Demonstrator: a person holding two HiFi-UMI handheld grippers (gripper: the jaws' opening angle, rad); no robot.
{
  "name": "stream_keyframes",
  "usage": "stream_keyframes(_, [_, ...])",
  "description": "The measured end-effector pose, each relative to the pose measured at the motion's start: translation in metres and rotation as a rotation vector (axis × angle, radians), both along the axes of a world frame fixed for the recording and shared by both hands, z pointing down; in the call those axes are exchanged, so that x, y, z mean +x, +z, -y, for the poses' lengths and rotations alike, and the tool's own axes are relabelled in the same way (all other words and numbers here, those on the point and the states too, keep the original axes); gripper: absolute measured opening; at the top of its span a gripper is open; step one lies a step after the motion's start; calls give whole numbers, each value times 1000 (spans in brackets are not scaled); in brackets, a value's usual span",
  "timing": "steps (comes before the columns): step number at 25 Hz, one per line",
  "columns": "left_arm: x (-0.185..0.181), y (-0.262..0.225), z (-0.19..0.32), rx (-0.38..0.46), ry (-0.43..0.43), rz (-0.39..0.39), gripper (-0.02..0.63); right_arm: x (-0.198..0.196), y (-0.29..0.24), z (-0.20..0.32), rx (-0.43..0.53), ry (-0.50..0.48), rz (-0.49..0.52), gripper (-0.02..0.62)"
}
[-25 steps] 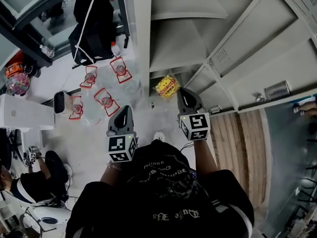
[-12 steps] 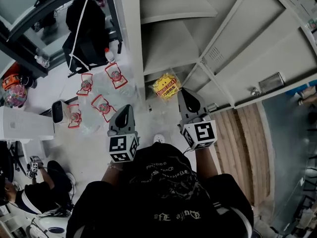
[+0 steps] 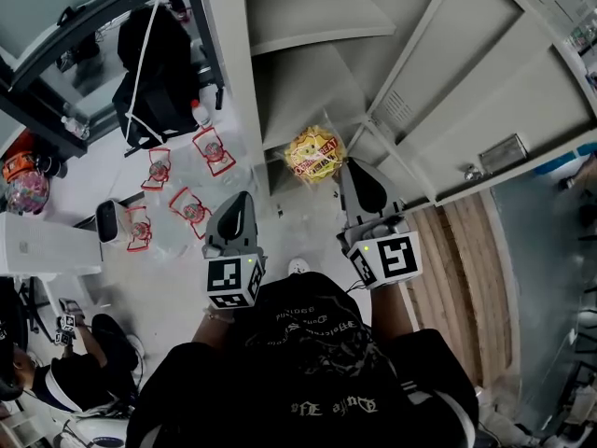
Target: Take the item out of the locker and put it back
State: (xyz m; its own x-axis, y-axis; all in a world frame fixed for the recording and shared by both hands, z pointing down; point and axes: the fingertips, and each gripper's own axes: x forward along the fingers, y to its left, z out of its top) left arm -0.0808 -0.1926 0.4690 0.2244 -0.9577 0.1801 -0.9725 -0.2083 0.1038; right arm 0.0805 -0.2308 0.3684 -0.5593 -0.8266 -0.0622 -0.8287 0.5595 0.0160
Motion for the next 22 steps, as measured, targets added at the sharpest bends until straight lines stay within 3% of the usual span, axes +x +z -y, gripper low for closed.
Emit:
stream_keyframes(10, [12,-32,12,80,3,0,6,12,-42,14,87,23,71,3])
stream_keyframes(22, [12,-48,20,114,-23,-4,6,13,-97,40,156,50,161,3])
